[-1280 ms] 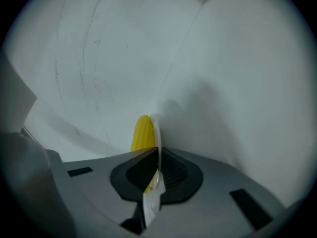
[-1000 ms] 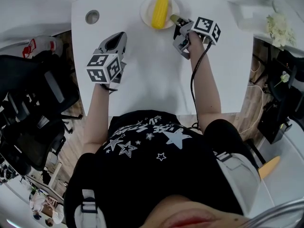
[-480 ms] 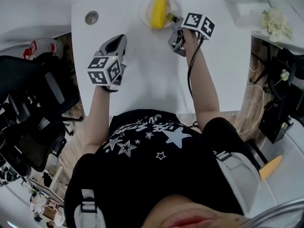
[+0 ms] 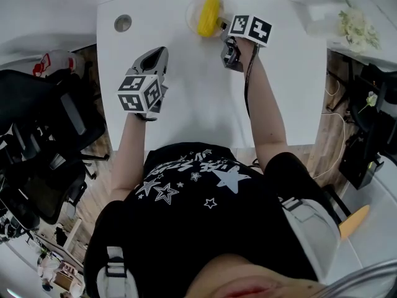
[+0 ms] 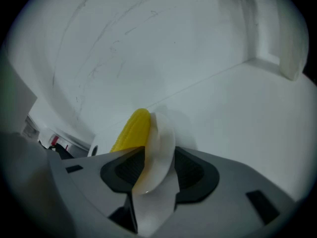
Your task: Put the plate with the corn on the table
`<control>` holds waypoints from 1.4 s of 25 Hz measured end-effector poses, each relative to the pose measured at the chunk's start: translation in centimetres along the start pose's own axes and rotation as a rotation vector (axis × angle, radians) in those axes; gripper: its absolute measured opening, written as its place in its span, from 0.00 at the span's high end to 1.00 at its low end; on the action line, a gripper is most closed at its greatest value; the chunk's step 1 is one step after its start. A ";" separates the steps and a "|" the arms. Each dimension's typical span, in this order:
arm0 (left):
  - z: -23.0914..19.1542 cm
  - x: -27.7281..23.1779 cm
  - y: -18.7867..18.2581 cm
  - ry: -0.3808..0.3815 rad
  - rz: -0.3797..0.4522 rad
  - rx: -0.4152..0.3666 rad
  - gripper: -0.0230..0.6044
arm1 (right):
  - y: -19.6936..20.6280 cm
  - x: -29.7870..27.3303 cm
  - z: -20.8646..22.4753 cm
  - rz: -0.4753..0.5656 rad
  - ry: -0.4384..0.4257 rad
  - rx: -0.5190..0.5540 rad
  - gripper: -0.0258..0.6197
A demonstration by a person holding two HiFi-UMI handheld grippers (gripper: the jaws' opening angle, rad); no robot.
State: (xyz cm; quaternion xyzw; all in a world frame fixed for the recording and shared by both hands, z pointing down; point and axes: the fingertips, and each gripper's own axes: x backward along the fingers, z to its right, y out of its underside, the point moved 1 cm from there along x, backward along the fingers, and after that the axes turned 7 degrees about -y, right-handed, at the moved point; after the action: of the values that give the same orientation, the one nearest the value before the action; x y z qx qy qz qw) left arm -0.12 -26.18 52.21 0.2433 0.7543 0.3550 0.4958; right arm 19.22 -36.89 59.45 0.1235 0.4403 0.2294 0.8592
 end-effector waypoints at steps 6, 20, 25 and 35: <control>-0.2 0.4 -0.2 -0.004 0.005 -0.003 0.95 | -0.6 0.6 0.9 0.048 0.134 0.152 0.65; -1.0 5.7 -0.7 0.004 0.094 0.000 0.95 | -0.9 7.8 -3.5 0.276 0.076 0.243 0.81; -1.4 9.7 -0.8 0.031 0.150 -0.018 0.95 | 1.7 10.6 -6.9 0.328 0.061 0.277 0.87; -3.4 18.6 1.2 0.097 0.189 -0.056 0.95 | 9.8 15.6 -12.1 0.410 0.106 0.227 0.92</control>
State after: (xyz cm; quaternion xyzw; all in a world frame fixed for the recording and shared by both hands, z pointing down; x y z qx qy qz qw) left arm -10.47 -13.07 43.30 0.2820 0.7409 0.4323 0.4298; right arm 14.50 -20.47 45.56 0.2937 0.4735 0.3543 0.7510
